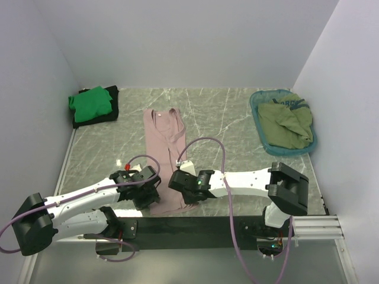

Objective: Fold and stack the tank tops
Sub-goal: Fold the tank top

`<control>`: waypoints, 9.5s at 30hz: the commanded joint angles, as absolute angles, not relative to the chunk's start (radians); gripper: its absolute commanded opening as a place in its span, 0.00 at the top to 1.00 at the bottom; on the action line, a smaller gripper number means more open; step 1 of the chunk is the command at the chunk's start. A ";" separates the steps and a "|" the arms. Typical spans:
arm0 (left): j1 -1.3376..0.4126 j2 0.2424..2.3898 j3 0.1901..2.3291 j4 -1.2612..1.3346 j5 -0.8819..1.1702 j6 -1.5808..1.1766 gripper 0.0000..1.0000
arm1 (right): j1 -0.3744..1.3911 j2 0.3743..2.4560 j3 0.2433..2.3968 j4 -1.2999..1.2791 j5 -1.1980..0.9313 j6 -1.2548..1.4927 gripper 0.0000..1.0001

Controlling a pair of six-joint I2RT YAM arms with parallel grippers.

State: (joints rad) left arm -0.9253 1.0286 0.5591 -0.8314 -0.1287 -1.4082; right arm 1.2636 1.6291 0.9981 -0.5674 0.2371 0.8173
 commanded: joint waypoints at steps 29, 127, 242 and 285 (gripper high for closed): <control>-0.923 1.009 0.535 -0.807 -0.114 -1.414 0.45 | 1.301 1.654 1.061 -0.620 0.299 0.804 0.77; -0.814 0.928 0.460 -0.796 0.014 -1.338 0.19 | 1.161 1.301 0.663 -0.339 0.088 0.897 0.48; -0.195 1.516 1.071 -0.327 0.009 -0.930 0.27 | 0.607 2.071 1.806 -0.542 -0.002 0.469 0.54; -0.354 1.367 0.655 -0.262 0.041 -1.014 0.29 | 0.552 2.155 1.677 -0.368 -0.267 0.661 0.58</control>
